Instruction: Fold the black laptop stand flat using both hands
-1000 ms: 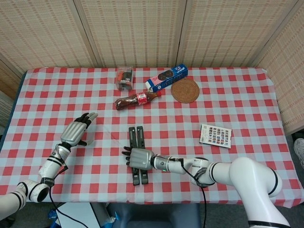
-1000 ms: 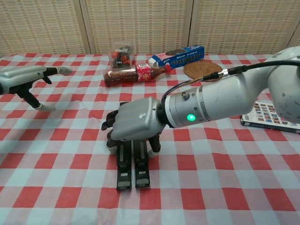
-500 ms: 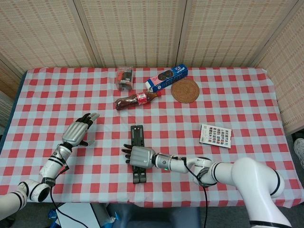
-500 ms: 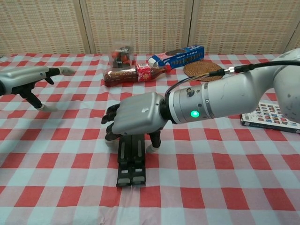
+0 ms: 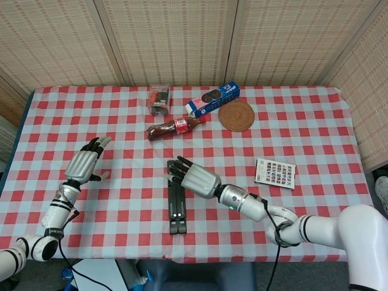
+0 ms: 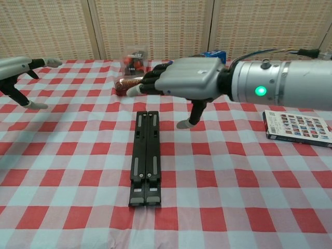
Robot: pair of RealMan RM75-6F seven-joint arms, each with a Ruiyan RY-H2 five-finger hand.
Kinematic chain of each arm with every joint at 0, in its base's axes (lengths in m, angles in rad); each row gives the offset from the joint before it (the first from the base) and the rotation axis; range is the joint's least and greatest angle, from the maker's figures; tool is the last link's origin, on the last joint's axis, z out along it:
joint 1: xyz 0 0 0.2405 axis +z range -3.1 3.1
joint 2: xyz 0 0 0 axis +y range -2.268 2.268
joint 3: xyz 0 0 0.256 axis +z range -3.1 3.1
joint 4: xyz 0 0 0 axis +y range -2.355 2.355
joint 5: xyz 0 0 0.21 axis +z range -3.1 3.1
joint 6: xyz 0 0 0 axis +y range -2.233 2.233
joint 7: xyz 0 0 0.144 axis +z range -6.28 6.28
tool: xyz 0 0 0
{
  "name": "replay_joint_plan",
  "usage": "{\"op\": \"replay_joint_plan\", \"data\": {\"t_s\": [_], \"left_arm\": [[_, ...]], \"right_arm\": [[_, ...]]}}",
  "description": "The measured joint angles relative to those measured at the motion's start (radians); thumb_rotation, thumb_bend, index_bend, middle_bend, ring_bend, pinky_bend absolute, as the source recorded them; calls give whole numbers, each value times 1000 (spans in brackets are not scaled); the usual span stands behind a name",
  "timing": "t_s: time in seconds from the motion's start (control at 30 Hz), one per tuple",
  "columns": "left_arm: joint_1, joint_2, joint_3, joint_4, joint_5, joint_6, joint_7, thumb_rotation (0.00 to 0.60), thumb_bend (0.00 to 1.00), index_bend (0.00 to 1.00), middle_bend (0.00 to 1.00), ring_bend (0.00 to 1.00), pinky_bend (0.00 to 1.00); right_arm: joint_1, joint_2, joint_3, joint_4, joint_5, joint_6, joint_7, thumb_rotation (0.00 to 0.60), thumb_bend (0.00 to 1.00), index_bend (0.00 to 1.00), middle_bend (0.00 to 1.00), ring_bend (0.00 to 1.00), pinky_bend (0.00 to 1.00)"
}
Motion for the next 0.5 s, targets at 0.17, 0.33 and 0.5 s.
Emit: {"op": "replay_joint_plan", "data": {"t_s": [0.17, 0.33, 0.5], "left_arm": [[44, 51, -14, -72, -51, 50, 63, 600, 227, 0, 0, 0, 181], [98, 97, -13, -144, -72, 125, 105, 600, 227, 0, 0, 0, 181], [172, 148, 6, -243, -79, 217, 150, 600, 227, 0, 0, 0, 181]], "right_arm": [[-132, 96, 6, -120, 66, 153, -65, 600, 296, 94, 206, 41, 41], [-273, 179, -9, -213, 106, 308, -97, 600, 296, 113, 219, 59, 65], [-421, 259, -43, -282, 123, 454, -93, 600, 296, 132, 219, 59, 65]]}}
